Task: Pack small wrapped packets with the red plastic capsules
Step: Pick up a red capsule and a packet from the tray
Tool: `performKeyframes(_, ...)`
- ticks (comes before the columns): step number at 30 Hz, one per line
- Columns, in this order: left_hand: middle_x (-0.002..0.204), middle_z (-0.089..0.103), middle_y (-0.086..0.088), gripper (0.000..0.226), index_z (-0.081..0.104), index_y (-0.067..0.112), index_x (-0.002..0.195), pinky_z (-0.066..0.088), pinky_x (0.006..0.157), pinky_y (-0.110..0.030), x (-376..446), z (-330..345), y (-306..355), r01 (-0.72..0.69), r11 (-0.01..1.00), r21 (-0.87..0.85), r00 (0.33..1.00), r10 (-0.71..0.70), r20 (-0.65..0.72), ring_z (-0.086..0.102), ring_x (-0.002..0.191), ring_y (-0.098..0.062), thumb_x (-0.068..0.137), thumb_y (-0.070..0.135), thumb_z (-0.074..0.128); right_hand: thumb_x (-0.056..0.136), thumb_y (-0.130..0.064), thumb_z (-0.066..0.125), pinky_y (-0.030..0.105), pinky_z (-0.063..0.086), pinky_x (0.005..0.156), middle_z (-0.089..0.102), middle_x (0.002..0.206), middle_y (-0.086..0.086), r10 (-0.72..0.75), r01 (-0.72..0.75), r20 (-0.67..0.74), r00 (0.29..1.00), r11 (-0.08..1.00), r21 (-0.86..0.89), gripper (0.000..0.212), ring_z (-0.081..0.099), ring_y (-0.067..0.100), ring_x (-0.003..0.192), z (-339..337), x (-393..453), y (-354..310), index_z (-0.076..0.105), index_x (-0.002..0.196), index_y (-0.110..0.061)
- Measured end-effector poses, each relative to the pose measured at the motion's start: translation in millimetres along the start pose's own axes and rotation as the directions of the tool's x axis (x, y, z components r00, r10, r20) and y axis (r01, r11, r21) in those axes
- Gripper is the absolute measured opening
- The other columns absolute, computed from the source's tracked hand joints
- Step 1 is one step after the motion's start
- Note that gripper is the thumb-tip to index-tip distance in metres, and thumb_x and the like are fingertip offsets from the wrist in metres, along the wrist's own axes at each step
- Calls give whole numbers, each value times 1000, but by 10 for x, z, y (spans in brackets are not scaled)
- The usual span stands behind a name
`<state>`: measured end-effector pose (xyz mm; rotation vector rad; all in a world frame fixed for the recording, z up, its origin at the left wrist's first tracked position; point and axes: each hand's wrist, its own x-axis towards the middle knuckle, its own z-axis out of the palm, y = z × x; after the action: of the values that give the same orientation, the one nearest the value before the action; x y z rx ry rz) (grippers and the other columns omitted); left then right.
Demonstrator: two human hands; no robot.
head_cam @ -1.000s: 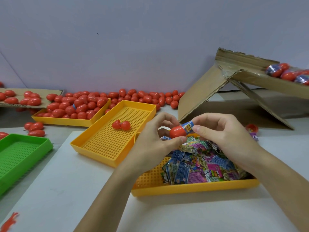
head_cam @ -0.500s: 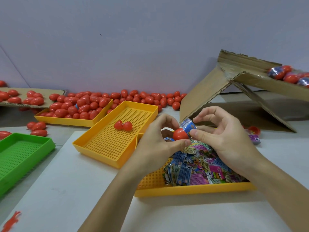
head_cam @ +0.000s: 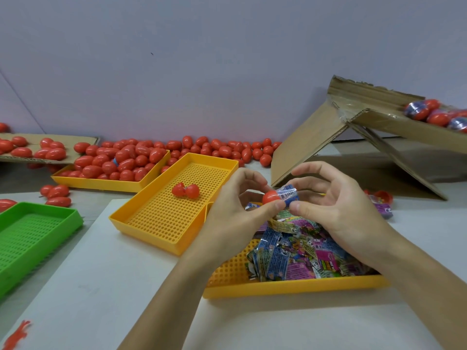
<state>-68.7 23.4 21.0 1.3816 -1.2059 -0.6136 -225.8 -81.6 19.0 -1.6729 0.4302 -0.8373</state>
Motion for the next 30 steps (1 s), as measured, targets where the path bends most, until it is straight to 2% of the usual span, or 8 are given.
performKeyframes(2, 103, 67, 1, 33, 56, 16, 103, 57, 79, -25, 1, -3, 2, -8, 1000, 13, 1000, 8, -4, 69, 92, -11, 80, 17, 81, 79, -8, 78, 33, 59, 83, 73, 100, 0, 7, -7, 4, 1000, 1000, 23, 36, 72, 21, 97, 3, -13, -27, 67, 106, -30)
performKeyframes(5, 100, 68, -1, 36, 56, 15, 102, 57, 77, -25, -7, 3, 10, -20, 1000, 21, 1000, 20, 3, 69, 91, -11, 78, 16, 83, 70, -28, 77, 27, 60, 76, 74, 99, 1, 3, -3, -22, 1000, 1000, 13, 39, 73, 19, 93, 32, -27, -59, 65, 107, -25)
performKeyframes(9, 95, 68, 1, 35, 57, 16, 99, 57, 73, -24, -8, 11, 21, -28, 998, 47, 1000, 27, 16, 68, 88, -10, 76, 15, 84, 73, -20, 78, 26, 60, 76, 75, 96, 1, -14, 13, -52, 999, 1000, -24, 36, 74, 18, 90, 51, -23, -45, 65, 106, -22)
performKeyframes(14, 89, 65, 5, 31, 62, 14, 95, 59, 75, -28, -13, 14, 29, -35, 997, 74, 999, 33, 29, 67, 86, -9, 75, 14, 85, 68, -27, 76, 27, 60, 72, 75, 93, 4, -33, 31, -70, 997, 999, -23, 36, 74, 19, 84, 57, -25, -54, 65, 102, -21)
performKeyframes(21, 92, 65, 6, 28, 64, 16, 94, 62, 76, -35, -24, 32, 34, -32, 990, 136, 999, 27, 34, 66, 90, -8, 76, 16, 85, 69, -33, 74, 25, 60, 74, 76, 91, -2, -42, 34, -77, 996, 994, -102, 33, 74, 14, 84, 71, -29, -50, 67, 99, -23)
performKeyframes(30, 94, 63, 8, 31, 62, 21, 94, 61, 73, -30, -30, 38, 5, -76, 972, 223, 997, 73, 22, 64, 93, -6, 74, 19, 86, 70, -41, 72, 32, 60, 76, 75, 89, -6, -49, 29, -101, 994, 982, -188, 28, 72, 12, 85, 74, -31, -28, 68, 96, -29)
